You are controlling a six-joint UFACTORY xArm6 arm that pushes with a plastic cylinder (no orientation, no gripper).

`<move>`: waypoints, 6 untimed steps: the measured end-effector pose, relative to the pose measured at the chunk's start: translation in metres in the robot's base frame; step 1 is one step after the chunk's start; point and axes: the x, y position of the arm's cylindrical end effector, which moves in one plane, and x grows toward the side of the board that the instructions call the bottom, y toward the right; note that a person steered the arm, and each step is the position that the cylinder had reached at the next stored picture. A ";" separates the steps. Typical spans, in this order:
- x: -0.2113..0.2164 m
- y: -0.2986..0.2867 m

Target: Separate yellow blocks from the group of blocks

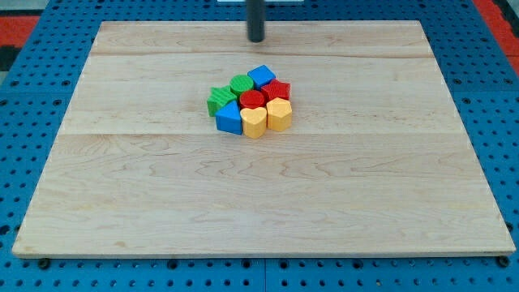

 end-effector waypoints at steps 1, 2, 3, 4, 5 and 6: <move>0.000 0.090; 0.012 0.141; 0.020 0.172; 0.020 0.175; 0.028 0.177; 0.028 0.191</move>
